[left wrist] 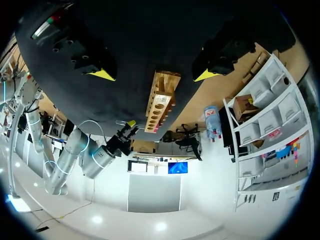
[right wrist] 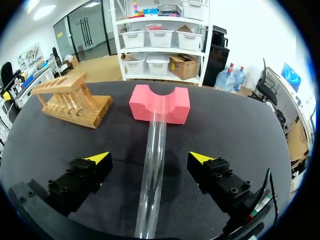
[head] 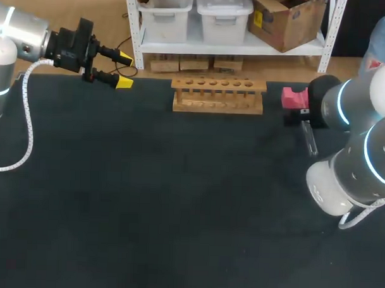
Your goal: Grasp the test tube, adjust it, and insert it.
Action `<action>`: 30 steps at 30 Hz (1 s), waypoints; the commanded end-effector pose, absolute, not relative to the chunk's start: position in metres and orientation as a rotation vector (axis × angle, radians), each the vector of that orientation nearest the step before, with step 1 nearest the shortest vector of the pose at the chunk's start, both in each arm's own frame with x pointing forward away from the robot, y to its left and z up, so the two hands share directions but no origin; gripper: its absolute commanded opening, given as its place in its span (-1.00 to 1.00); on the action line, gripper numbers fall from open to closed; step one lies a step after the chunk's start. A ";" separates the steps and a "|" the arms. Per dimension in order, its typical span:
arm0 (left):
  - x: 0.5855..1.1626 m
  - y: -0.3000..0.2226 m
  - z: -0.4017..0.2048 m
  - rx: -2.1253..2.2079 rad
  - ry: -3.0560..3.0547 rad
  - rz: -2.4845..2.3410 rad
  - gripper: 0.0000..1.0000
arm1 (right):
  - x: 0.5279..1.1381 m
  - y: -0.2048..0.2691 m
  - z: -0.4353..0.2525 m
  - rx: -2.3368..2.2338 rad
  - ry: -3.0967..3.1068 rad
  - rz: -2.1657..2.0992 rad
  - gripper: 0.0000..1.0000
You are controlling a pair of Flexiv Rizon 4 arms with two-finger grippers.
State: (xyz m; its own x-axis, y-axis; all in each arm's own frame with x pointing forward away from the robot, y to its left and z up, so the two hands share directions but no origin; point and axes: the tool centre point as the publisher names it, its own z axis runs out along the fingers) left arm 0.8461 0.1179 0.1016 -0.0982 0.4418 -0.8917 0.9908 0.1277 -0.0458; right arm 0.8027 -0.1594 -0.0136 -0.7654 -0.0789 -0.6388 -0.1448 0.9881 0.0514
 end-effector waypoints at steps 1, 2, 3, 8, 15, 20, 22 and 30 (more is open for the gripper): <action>0.847 0.118 0.101 1.413 1.652 -0.921 1.00 | 0.803 -0.162 -0.014 -0.167 2.445 0.132 0.92; 0.847 0.118 0.101 1.413 1.652 -0.921 1.00 | 0.803 -0.162 -0.014 -0.170 2.446 0.130 0.90; 0.847 0.118 0.101 1.413 1.652 -0.921 1.00 | 0.803 -0.162 -0.014 -0.171 2.446 0.129 0.86; 0.847 0.118 0.101 1.413 1.652 -0.921 1.00 | 0.804 -0.162 -0.015 -0.175 2.450 0.126 0.44; 0.847 0.118 0.101 1.413 1.652 -0.921 1.00 | 0.805 -0.162 -0.016 -0.192 2.453 0.106 -0.16; 0.847 0.118 0.101 1.413 1.652 -0.921 1.00 | 0.805 -0.163 -0.017 -0.189 2.454 0.103 -0.15; 0.847 0.118 0.101 1.413 1.652 -0.921 1.00 | 0.806 -0.164 -0.017 -0.187 2.454 0.101 -0.15; 0.847 0.118 0.101 1.413 1.652 -0.921 1.00 | 0.806 -0.164 -0.016 -0.185 2.456 0.093 -0.33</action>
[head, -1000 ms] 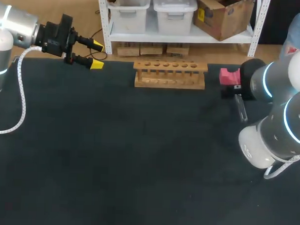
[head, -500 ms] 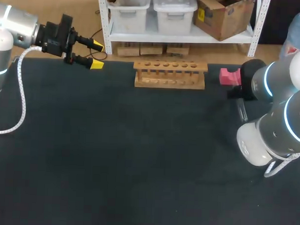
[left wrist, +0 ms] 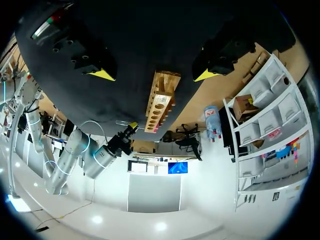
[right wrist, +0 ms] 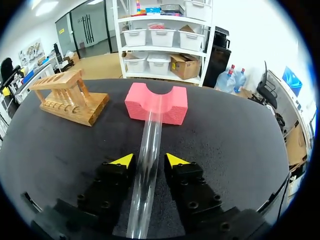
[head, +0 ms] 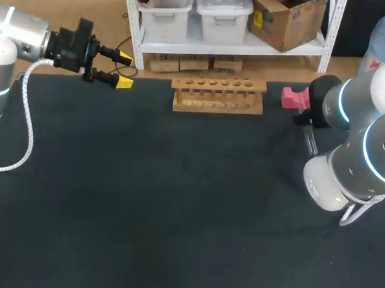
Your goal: Grasp the test tube, adjust it, and insert it.
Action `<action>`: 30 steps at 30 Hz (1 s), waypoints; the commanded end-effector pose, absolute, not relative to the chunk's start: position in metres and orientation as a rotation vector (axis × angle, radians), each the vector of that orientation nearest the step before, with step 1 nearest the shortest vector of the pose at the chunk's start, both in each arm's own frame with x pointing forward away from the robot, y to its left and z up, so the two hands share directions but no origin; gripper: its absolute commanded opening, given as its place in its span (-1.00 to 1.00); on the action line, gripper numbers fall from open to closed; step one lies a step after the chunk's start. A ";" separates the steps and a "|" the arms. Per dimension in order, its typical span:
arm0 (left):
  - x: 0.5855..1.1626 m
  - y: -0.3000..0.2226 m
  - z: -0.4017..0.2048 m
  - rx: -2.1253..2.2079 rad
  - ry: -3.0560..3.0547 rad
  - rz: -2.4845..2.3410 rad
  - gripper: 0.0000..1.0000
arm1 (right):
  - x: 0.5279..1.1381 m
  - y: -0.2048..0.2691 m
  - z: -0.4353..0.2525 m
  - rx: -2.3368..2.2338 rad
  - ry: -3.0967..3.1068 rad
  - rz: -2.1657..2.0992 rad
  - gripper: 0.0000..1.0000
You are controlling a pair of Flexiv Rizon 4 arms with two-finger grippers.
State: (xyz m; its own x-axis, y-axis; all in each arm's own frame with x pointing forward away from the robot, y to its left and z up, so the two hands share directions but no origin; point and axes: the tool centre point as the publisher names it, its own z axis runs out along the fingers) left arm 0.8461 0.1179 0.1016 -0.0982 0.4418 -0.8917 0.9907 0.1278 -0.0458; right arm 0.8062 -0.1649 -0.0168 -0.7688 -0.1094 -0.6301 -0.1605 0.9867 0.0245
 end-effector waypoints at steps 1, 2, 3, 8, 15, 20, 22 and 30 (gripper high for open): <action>0.847 0.118 0.101 1.413 1.652 -0.921 1.00 | 0.806 -0.164 -0.017 -0.186 2.457 0.093 -0.35; 0.847 0.118 0.101 1.413 1.652 -0.921 1.00 | 0.805 -0.164 -0.017 -0.186 2.458 0.093 -0.39; 0.847 0.118 0.101 1.413 1.652 -0.921 1.00 | 0.805 -0.164 -0.017 -0.186 2.459 0.093 -0.41; 0.847 0.118 0.101 1.413 1.652 -0.921 1.00 | 0.804 -0.164 -0.017 -0.183 2.464 0.093 -0.67; 0.847 0.118 0.101 1.413 1.652 -0.921 1.00 | 0.801 -0.164 -0.017 -0.177 2.469 0.086 -0.89; 0.847 0.118 0.101 1.413 1.652 -0.921 1.00 | 0.799 -0.167 -0.013 -0.149 2.477 0.065 -1.00; 0.847 0.118 0.101 1.413 1.652 -0.921 1.00 | 0.799 -0.169 -0.011 -0.132 2.477 0.055 -1.00; 0.847 0.118 0.101 1.413 1.652 -0.921 1.00 | 0.796 -0.172 0.010 -0.032 2.461 0.012 -1.00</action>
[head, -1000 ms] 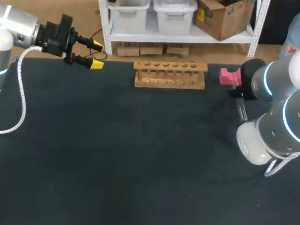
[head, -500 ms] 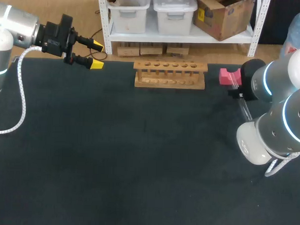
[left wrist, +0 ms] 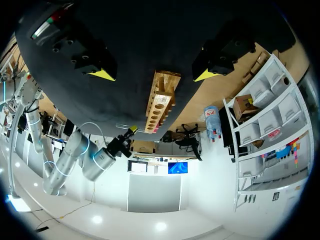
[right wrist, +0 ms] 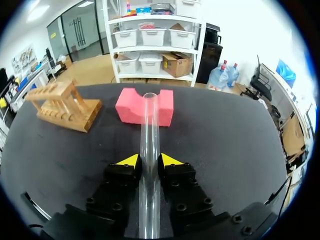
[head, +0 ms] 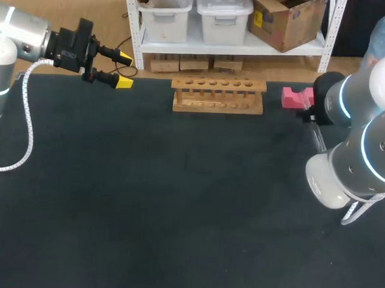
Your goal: Grasp the test tube, adjust it, and insert it.
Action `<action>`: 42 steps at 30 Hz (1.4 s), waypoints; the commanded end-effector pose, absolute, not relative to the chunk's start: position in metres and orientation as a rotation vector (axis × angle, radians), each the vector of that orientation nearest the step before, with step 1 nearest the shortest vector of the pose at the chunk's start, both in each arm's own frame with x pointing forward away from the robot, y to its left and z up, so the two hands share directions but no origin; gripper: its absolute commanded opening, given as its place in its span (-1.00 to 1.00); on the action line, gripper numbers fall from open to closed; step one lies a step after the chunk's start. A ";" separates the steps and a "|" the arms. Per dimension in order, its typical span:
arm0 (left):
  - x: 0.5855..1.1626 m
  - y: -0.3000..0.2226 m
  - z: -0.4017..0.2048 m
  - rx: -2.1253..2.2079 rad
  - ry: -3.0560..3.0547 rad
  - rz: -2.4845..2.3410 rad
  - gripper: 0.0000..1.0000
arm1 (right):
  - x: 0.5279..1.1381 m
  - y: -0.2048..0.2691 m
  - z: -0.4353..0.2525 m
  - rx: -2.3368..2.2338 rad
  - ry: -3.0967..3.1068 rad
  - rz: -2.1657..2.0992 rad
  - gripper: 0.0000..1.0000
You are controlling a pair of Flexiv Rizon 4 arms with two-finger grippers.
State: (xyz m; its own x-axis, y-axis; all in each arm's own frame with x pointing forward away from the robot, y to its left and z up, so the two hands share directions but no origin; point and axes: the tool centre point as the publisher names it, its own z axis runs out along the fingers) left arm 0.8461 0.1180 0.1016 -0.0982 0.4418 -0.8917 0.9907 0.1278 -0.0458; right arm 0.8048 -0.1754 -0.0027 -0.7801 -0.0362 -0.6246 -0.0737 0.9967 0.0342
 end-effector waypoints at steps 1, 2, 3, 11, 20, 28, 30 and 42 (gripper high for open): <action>0.847 0.118 0.101 1.413 1.652 -0.921 1.00 | 0.795 -0.172 0.014 -0.010 2.457 0.010 -1.00; 0.847 0.118 0.101 1.413 1.652 -0.921 1.00 | 0.792 -0.171 0.019 0.007 2.456 0.004 -1.00; 0.847 0.118 0.101 1.413 1.652 -0.921 1.00 | 0.790 -0.170 0.023 0.017 2.451 -0.001 -1.00; 0.847 0.118 0.101 1.413 1.652 -0.921 1.00 | 0.770 -0.158 0.060 0.182 2.418 -0.058 -1.00; 0.847 0.118 0.101 1.413 1.652 -0.921 1.00 | 0.762 -0.127 0.088 0.203 2.389 -0.101 -1.00; 0.847 0.118 0.101 1.413 1.652 -0.921 1.00 | 0.765 -0.081 0.097 0.130 2.380 -0.091 -1.00; 0.847 0.118 0.101 1.413 1.652 -0.921 1.00 | 0.768 -0.069 0.098 0.106 2.380 -0.088 -1.00; 0.847 0.118 0.101 1.413 1.652 -0.921 1.00 | 0.786 -0.012 0.089 0.002 2.392 -0.040 -1.00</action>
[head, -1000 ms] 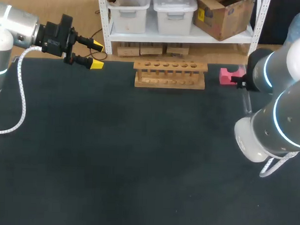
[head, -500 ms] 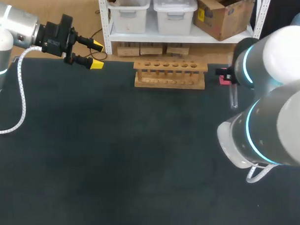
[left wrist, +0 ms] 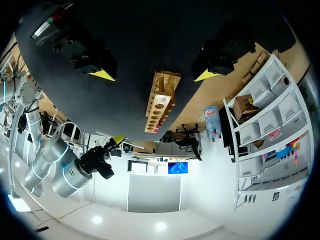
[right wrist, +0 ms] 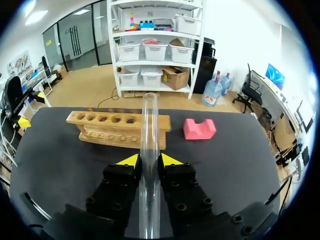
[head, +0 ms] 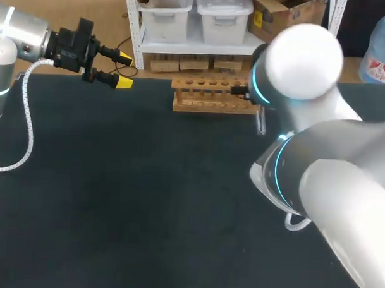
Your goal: Grasp the test tube, adjust it, and insert it.
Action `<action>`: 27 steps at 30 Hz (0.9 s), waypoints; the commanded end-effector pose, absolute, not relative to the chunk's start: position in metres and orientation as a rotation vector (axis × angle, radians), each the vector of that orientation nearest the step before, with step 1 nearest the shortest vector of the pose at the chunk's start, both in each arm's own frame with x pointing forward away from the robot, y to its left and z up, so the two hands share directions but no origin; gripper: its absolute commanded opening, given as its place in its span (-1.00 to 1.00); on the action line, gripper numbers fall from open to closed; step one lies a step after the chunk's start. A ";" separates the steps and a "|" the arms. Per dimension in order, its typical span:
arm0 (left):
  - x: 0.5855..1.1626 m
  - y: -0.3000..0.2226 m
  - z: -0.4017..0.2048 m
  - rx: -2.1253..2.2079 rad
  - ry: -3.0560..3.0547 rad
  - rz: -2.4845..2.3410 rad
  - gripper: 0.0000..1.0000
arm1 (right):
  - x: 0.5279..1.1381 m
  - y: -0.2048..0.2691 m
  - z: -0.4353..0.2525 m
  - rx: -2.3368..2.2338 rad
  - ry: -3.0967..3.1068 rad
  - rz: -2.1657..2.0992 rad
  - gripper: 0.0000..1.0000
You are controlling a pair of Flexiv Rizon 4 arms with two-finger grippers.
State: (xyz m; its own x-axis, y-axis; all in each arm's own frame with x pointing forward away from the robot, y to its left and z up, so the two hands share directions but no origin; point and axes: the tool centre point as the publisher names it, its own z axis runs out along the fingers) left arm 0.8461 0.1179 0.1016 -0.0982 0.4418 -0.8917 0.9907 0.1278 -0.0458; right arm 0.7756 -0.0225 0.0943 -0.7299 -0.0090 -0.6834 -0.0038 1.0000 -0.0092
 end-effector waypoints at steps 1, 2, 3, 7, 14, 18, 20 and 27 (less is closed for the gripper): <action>0.847 0.118 0.101 1.413 1.652 -0.921 1.00 | 0.788 -0.008 0.087 -0.001 2.393 -0.040 -1.00; 0.847 0.118 0.101 1.413 1.652 -0.921 1.00 | 0.790 -0.006 0.086 -0.003 2.394 -0.038 -1.00; 0.847 0.118 0.101 1.413 1.652 -0.921 1.00 | 0.792 -0.004 0.084 -0.004 2.395 -0.037 -1.00; 0.847 0.118 0.101 1.413 1.652 -0.921 1.00 | 0.796 0.005 0.077 -0.012 2.407 -0.037 -1.00; 0.847 0.118 0.101 1.413 1.652 -0.921 1.00 | 0.800 0.018 0.064 -0.034 2.436 -0.027 -1.00; 0.847 0.118 0.101 1.413 1.652 -0.921 1.00 | 0.801 0.021 0.058 -0.034 2.449 -0.030 -1.00; 0.847 0.118 0.101 1.413 1.652 -0.921 1.00 | 0.801 0.021 0.056 -0.034 2.455 -0.031 -1.00; 0.847 0.118 0.101 1.413 1.652 -0.921 1.00 | 0.803 0.022 0.050 -0.041 2.480 -0.028 -1.00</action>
